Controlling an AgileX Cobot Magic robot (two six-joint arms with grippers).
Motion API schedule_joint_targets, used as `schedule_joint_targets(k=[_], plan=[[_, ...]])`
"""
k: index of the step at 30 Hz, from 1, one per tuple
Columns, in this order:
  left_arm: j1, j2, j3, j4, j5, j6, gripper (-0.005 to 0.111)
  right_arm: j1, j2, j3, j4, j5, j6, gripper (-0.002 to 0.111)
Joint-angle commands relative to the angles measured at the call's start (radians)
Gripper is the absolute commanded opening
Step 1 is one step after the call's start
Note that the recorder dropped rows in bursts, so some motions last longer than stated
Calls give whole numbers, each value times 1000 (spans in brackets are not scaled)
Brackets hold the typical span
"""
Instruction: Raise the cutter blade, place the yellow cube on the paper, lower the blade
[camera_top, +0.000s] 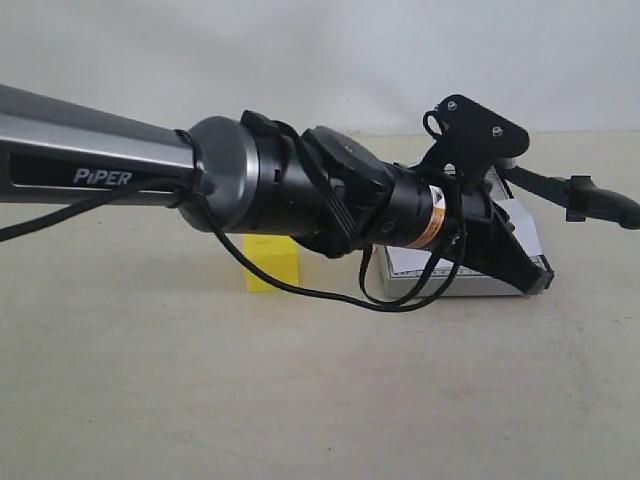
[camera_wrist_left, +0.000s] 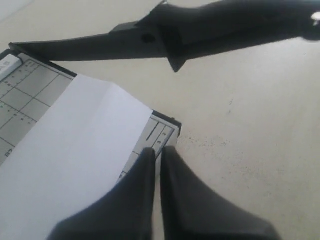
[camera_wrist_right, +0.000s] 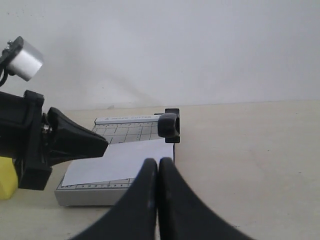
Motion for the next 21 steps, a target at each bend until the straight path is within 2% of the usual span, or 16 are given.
schedule_joint_targets(k=[1,6,13,21], plan=[[-23,-59,2,-4,-34,51,4,1,-6,-1,-3,-10,-3,0],[-33,-69,23,-4,-37,14,4,1,-6,-1,-3,-6,-3,0],[-116,-69,21,-4,158,3,4,1,-6,-1,-3,-6,-3,0],[-114,-98,21,-4,163,-71,4,1,-6,-1,-3,-6,-3,0]])
